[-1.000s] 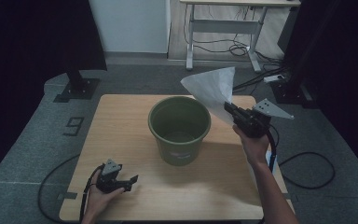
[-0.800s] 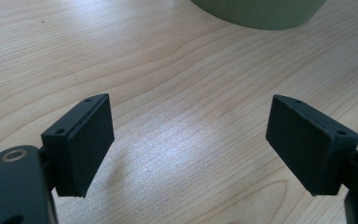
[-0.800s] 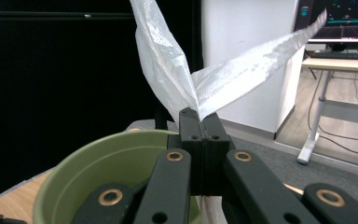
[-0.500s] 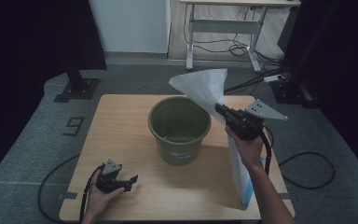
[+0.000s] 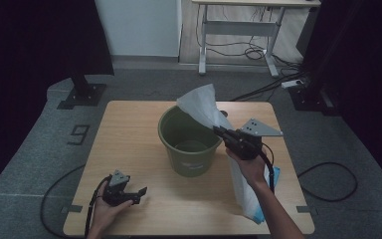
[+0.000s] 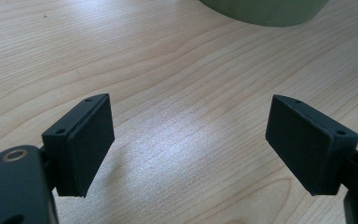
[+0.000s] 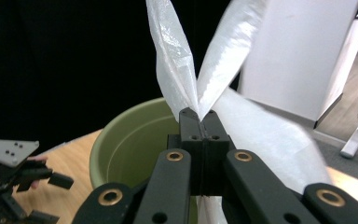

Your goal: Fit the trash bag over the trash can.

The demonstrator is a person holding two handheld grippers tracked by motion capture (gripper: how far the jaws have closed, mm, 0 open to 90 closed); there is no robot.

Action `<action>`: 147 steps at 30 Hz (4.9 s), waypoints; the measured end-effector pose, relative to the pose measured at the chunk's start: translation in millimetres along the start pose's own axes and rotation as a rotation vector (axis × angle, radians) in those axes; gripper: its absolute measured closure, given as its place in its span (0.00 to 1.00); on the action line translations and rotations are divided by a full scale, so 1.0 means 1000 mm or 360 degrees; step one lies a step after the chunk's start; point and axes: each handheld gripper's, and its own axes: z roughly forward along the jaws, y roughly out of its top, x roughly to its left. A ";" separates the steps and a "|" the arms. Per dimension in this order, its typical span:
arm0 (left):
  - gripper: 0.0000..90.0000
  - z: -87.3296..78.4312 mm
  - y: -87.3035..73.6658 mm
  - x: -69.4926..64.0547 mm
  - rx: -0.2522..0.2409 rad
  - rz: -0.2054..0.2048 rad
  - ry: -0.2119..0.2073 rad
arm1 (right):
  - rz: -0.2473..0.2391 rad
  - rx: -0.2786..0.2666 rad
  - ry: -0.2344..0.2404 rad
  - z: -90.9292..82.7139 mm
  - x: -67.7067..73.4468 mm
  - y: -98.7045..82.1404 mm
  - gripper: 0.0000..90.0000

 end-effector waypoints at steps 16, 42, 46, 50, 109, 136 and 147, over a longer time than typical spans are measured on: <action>0.17 0.000 0.000 0.000 -0.0001 0.0000 0.0003 | 0.0029 0.0143 0.0079 0.018 0.008 -0.028 0.98; 0.17 -0.001 0.000 0.001 -0.0003 -0.0002 0.0003 | -0.0049 0.0097 -0.0022 0.000 0.023 -0.033 0.42; 0.17 -0.002 0.000 0.001 -0.0006 -0.0006 0.0002 | -0.0036 0.0067 -0.0065 -0.017 0.024 -0.037 0.36; 0.17 -0.002 0.000 0.001 -0.0006 -0.0005 0.0003 | 0.0004 0.0078 -0.0130 -0.032 0.023 -0.053 0.30; 0.17 -0.017 0.019 -0.015 -0.0149 0.0012 0.0024 | -0.0269 0.0058 -0.0349 -0.058 0.000 -0.047 0.98; 0.17 -0.015 0.016 -0.012 -0.0142 -0.0001 0.0033 | -0.0067 0.0063 -0.0306 -0.033 0.015 -0.061 0.35; 0.17 -0.015 0.018 -0.015 -0.0142 0.0005 0.0017 | 0.0088 0.0171 -0.0324 -0.024 0.042 -0.115 0.24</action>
